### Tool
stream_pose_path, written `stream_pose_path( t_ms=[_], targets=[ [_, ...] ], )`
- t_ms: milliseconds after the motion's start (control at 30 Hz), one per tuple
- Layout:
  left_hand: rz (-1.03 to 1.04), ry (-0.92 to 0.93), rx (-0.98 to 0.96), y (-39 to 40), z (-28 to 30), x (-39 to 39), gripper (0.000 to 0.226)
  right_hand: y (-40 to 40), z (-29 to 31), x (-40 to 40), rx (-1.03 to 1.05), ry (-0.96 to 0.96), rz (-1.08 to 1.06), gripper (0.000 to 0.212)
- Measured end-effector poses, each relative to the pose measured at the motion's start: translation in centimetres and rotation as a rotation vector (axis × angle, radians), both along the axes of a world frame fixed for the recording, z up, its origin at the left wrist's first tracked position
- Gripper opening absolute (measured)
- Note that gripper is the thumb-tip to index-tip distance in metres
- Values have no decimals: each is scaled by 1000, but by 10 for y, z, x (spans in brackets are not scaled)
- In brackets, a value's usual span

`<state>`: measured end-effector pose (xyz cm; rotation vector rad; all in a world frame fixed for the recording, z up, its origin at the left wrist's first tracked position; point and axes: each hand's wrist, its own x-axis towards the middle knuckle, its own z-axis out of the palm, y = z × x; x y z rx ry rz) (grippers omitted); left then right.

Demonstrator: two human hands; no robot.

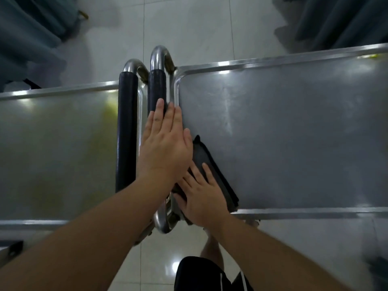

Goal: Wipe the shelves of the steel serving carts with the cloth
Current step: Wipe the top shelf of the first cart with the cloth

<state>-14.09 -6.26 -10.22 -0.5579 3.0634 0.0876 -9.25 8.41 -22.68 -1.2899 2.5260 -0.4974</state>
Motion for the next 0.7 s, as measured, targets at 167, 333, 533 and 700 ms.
stream_pose_path(
  t_ms=[167, 333, 533, 700],
  targets=[
    [3, 41, 43, 3, 4, 0, 64, 48, -1, 17, 80, -6, -101, 72],
    [-36, 85, 39, 8, 4, 3, 59, 108, -2, -12, 192, 49, -190, 72],
    [-122, 131, -16, 11, 8, 7, 55, 189, 1, -54, 268, 103, -316, 72],
    [-332, -49, -226, 14, 2, 4, 59, 241, 4, -82, 310, 80, -359, 73]
  ],
)
